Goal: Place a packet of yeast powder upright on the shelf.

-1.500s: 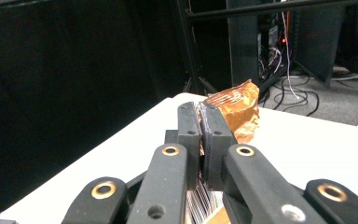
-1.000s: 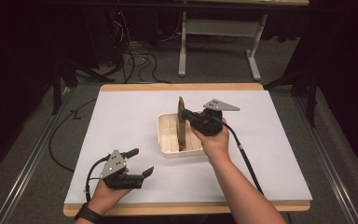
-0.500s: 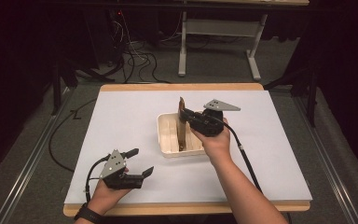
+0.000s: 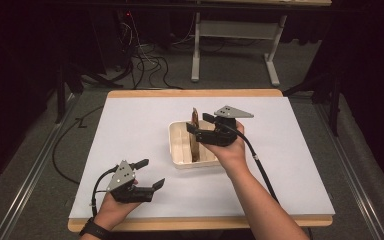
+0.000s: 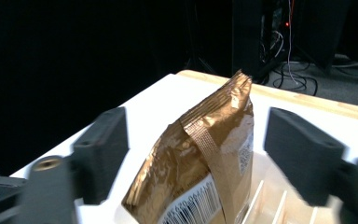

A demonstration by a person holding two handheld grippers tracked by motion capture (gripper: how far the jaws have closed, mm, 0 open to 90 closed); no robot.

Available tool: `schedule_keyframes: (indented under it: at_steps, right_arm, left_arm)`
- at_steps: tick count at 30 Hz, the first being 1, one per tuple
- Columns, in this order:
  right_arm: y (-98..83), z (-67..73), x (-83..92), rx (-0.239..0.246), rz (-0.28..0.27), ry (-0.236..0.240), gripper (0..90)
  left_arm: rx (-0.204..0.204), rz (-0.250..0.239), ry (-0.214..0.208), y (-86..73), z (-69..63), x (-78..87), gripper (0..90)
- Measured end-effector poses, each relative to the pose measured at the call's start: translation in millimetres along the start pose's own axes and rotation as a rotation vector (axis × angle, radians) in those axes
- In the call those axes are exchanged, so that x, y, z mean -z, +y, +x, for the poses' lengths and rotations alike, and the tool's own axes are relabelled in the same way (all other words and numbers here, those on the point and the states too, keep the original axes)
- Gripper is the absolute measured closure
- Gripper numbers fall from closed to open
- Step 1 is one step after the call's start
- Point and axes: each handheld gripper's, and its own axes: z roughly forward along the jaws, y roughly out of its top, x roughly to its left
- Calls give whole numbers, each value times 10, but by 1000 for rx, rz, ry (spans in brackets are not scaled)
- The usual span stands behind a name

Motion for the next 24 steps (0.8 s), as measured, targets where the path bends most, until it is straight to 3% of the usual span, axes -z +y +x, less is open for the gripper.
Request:
schedule_keyframes:
  at_steps: [3,11,24]
  right_arm:
    - [-3,14,-10,3,9,-6,153]
    - [-19,28,70,20,19,-4,149]
    - [-100,-64,473,26,5,-17,149]
  left_arm:
    - [-1,0,0,-1,0,-1,168]
    - [2,0,6,-2,13,5,168]
    - [3,5,10,-5,20,0,167]
